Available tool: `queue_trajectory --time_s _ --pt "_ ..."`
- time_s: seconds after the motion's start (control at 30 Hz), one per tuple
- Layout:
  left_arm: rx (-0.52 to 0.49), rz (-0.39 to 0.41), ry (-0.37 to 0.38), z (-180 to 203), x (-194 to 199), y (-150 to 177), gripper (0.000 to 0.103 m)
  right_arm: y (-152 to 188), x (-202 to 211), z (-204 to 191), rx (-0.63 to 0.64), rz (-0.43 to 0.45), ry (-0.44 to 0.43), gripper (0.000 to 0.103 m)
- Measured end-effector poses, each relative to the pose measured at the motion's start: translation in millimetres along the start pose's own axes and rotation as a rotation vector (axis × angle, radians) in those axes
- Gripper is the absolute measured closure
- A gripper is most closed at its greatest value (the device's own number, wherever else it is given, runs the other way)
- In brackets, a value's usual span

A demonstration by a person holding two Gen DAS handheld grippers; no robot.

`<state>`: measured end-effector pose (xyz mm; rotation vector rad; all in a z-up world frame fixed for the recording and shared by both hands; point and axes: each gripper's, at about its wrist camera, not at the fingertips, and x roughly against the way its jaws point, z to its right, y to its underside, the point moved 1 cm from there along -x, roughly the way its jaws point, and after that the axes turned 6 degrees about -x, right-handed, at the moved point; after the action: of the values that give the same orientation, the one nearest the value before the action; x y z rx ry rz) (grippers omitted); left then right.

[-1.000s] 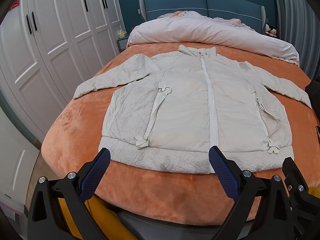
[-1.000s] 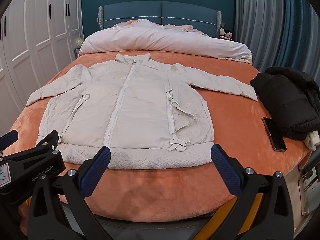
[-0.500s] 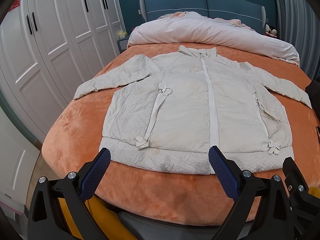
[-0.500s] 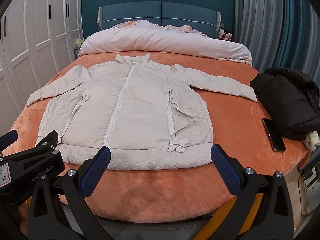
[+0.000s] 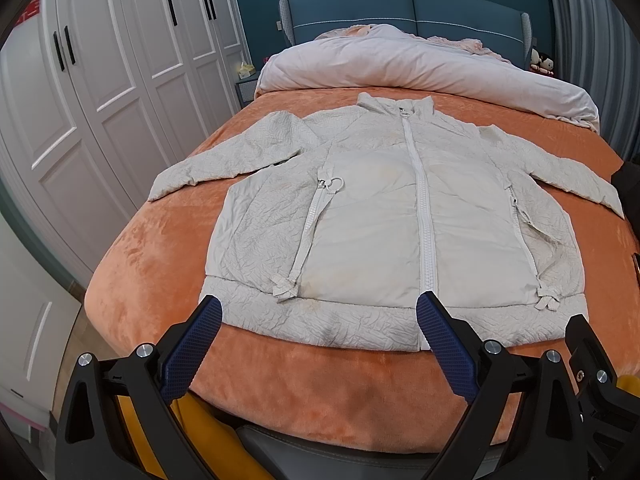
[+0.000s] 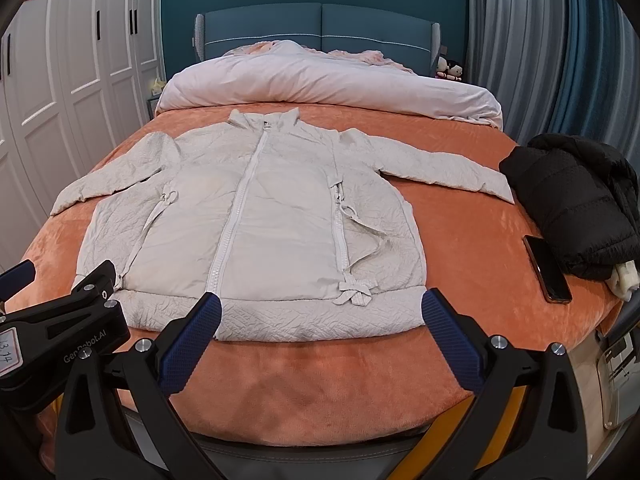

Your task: Fold large clothes

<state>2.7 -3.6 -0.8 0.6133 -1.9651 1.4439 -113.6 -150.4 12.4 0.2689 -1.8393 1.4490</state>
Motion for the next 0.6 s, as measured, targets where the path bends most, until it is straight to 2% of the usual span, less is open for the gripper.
queue_trajectory --time_s 0.6 --pt "-0.001 -0.001 -0.001 0.4 -0.1 -0.1 0.009 0.8 -0.1 1.5 0.000 -0.001 -0.001 0.005"
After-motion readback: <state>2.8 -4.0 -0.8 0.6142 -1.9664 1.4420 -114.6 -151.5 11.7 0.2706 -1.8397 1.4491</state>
